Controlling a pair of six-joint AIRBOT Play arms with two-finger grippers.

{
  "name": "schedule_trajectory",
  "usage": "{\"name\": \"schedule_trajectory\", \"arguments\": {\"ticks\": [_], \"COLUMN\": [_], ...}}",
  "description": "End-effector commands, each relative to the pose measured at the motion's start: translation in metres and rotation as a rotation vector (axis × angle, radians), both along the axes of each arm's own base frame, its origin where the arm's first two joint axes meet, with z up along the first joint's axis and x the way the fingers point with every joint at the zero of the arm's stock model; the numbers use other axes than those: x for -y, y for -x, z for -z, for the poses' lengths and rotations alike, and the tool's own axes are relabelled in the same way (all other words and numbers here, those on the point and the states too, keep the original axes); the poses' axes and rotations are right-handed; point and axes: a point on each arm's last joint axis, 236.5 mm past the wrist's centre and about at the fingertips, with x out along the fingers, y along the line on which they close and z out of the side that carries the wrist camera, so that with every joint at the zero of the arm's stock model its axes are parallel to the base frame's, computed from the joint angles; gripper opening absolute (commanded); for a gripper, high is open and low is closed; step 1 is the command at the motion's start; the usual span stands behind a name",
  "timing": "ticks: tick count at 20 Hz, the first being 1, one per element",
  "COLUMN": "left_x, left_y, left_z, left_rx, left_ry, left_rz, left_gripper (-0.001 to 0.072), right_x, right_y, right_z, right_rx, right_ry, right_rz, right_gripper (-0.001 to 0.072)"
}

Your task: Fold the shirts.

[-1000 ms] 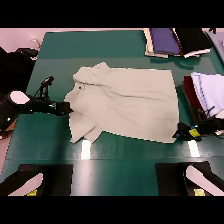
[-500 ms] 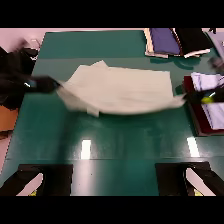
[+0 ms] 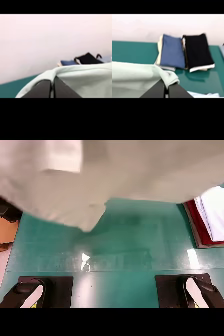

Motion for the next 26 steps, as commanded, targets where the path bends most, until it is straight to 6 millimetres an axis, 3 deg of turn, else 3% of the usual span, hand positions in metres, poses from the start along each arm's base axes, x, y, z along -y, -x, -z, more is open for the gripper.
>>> {"name": "schedule_trajectory", "arguments": {"ticks": [1, 3, 6, 8, 10, 13, 15, 16, 18, 21, 24, 26], "left_x": [-0.008, -0.014, -0.013, -0.011, -0.008, -0.005, -0.006, -0.007, -0.008, -0.012, -0.010, -0.008], "left_y": [0.008, -0.034, -0.112, -0.165, -0.204, -0.234, -0.254, -0.267, -0.293, -0.325, -0.319, -0.291], "left_z": [-0.013, 0.030, 0.117, 0.188, 0.276, 0.405, 0.467, 0.486, 0.508, 0.500, 0.485, 0.497], "left_rx": [0.027, -0.149, -0.455, -0.654, -0.882, -1.174, -1.260, -1.271, -1.242, -1.143, -1.150, -1.261], "left_ry": [-0.011, -0.066, -0.135, -0.127, -0.127, -0.131, -0.130, -0.125, -0.096, -0.078, -0.130, -0.195], "left_rz": [-0.037, -0.073, -0.068, -0.060, -0.045, -0.028, -0.037, -0.046, -0.072, -0.100, -0.068, -0.018], "left_gripper": [0.0026, 0.0027, 0.0028, 0.0028, 0.0028, 0.0028, 0.0028, 0.0028, 0.0027, 0.0027, 0.0028, 0.0028], "right_x": [0.002, 0.007, 0.002, -0.006, -0.009, -0.020, -0.025, -0.024, -0.024, -0.014, -0.014, -0.015], "right_y": [0.009, -0.012, -0.064, -0.097, -0.124, -0.142, -0.160, -0.174, -0.206, -0.248, -0.251, -0.233], "right_z": [-0.010, 0.014, 0.080, 0.144, 0.223, 0.327, 0.379, 0.398, 0.417, 0.412, 0.394, 0.392], "right_rx": [-0.039, -0.147, -0.363, -0.542, -0.757, -1.018, -1.086, -1.092, -1.055, -0.981, -0.972, -1.007], "right_ry": [0.027, -0.001, -0.066, -0.099, -0.142, -0.188, -0.213, -0.225, -0.259, -0.253, -0.204, -0.191], "right_rz": [0.014, -0.014, -0.117, -0.169, -0.174, -0.208, -0.208, -0.199, -0.194, -0.181, -0.223, -0.232], "right_gripper": [0.0016, 0.0015, 0.0016, 0.0015, 0.0016, 0.0016, 0.0016, 0.0016, 0.0016, 0.0016, 0.0015, 0.0016]}}
